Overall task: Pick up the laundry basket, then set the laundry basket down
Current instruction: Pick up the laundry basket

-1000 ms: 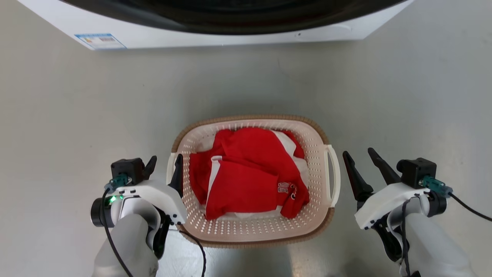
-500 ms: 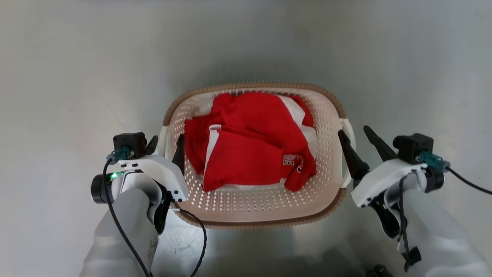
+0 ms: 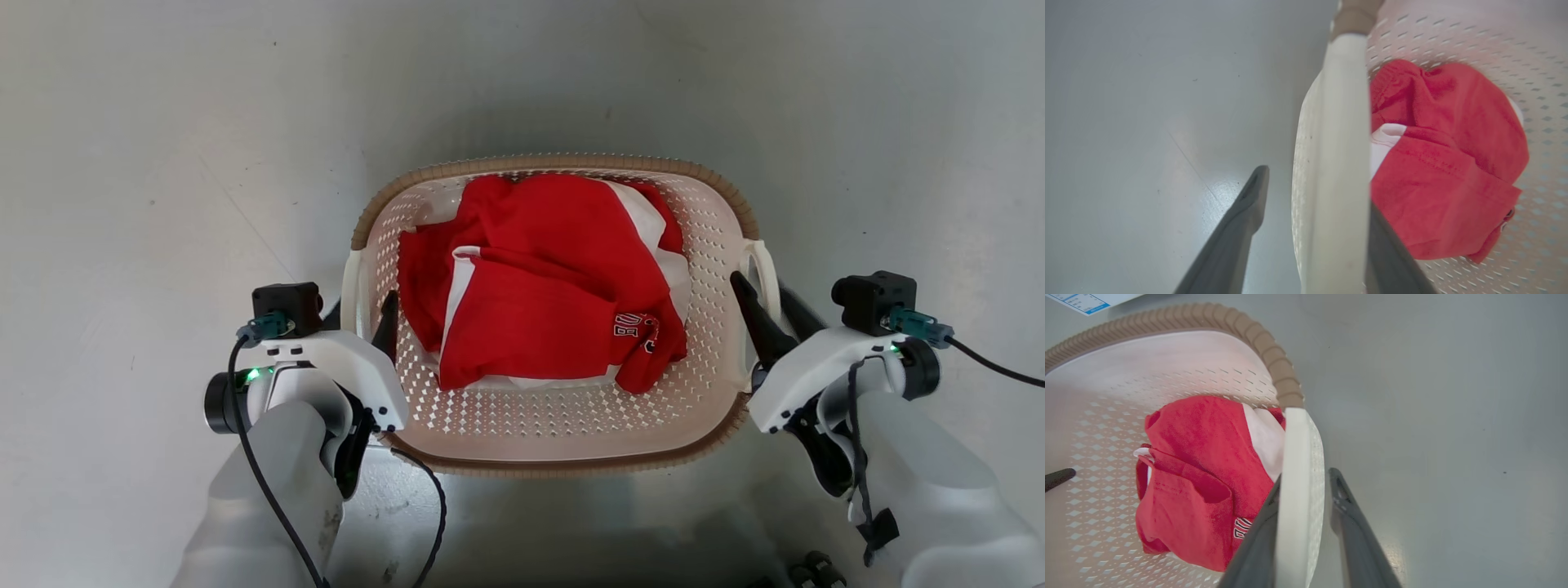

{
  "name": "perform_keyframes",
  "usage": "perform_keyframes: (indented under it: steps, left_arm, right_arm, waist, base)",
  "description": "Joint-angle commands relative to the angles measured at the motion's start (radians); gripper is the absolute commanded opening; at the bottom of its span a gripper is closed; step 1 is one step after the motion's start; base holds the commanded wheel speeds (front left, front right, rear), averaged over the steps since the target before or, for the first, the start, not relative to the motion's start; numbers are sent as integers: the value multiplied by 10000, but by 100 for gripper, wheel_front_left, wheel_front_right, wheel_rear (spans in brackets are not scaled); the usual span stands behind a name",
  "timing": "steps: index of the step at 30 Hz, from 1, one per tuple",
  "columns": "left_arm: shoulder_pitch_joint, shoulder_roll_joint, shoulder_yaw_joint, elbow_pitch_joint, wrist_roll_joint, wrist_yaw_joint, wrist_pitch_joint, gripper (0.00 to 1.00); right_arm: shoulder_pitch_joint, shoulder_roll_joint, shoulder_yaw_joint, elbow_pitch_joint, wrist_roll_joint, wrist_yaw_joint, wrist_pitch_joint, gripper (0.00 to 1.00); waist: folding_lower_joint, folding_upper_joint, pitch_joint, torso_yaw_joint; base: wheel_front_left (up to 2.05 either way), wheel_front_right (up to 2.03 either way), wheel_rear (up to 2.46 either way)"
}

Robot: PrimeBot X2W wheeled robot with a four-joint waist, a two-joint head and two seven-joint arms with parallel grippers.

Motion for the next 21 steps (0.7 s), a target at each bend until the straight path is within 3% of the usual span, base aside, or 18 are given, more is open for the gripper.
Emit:
perform_keyframes:
  steps: [1,2,17,21]
  left_arm:
    - [163,181,6,-19,-235,-20,-59,15]
    - [163,181,-88,9,-297,-19,-59,0]
    - [209,181,-664,436,-1046,135,-59,0]
    - [176,181,-881,999,-1306,-78,-31,0]
  right_arm:
    - [444,18,240,66,258,62,-92,0]
    - [428,9,294,94,316,62,-92,0]
    - [465,5,926,404,1123,62,-92,0]
    - [463,29,1204,520,1468,62,-92,0]
  waist:
    - [0,0,-8,16]
    - [0,0,-19,20]
    - [0,0,-1162,-121]
    - [0,0,-1834,-268]
  base:
    - [0,0,0]
    - [0,0,0]
    - [0,0,0]
    - [0,0,0]
